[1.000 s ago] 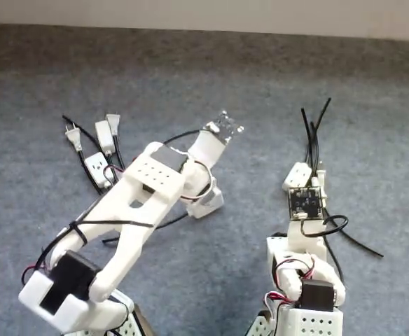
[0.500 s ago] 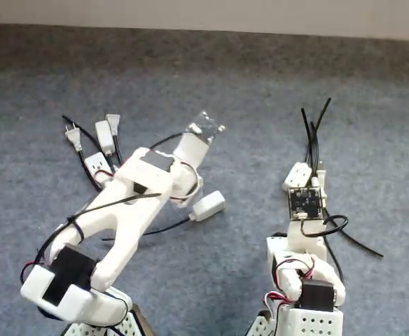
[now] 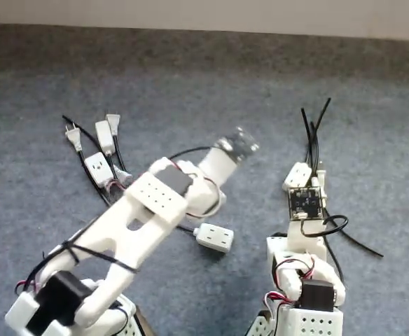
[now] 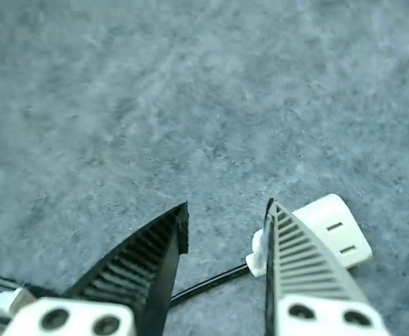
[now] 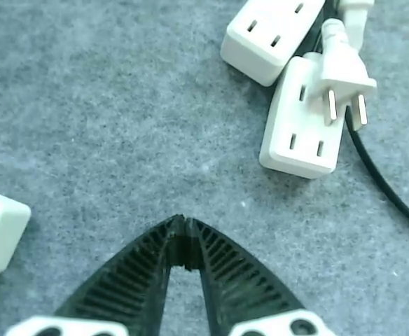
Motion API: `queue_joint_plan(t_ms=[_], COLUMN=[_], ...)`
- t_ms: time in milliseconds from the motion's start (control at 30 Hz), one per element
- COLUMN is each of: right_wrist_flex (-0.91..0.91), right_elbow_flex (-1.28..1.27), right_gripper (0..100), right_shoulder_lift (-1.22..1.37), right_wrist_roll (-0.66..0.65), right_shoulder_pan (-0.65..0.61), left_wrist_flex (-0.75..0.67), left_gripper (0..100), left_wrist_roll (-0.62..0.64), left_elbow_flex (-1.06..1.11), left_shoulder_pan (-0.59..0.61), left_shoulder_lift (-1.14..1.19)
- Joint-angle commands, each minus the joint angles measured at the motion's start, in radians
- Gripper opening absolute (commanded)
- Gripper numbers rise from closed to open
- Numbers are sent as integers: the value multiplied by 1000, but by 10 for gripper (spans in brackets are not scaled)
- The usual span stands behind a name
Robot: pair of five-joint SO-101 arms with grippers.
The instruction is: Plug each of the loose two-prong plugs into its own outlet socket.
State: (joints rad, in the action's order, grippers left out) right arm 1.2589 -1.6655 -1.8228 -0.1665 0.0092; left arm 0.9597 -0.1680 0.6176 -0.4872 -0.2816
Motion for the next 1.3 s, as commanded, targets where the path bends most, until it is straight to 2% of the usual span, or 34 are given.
queue_joint_plan(t_ms=[0, 133, 267, 467, 667, 767, 900, 1000, 1100, 1267], right_wrist_flex=[-1, -90, -159, -159, -99, 13, 234, 340, 348, 176], right_elbow_flex=[-108, -62, 88, 410, 539, 591, 717, 820, 866, 812], right_gripper=[6, 22, 169, 191, 195, 195, 195, 193, 193, 192], right_shoulder_lift=[-10, -10, -8, 1, 110, 294, 590, 783, 941, 1139], right_wrist_roll=[-9, -11, -3, 34, 32, 5, -150, -164, -164, -164], right_shoulder_pan=[5, 4, 4, 10, 33, -54, -315, -493, -579, -568], left_wrist_flex=[2, -69, -244, -559, -594, -594, -594, -594, -594, -594], left_gripper=[189, 189, 189, 190, 193, 193, 193, 192, 190, 189], left_wrist_roll=[107, 245, 348, 353, 338, 278, 270, 270, 270, 276], left_elbow_flex=[-10, 24, 151, 337, 349, 349, 355, 355, 355, 355], left_shoulder_pan=[139, 295, 418, 479, 493, 490, 460, 458, 466, 498], left_shoulder_lift=[-97, -168, -199, -205, -199, -197, -196, -196, -196, -199])
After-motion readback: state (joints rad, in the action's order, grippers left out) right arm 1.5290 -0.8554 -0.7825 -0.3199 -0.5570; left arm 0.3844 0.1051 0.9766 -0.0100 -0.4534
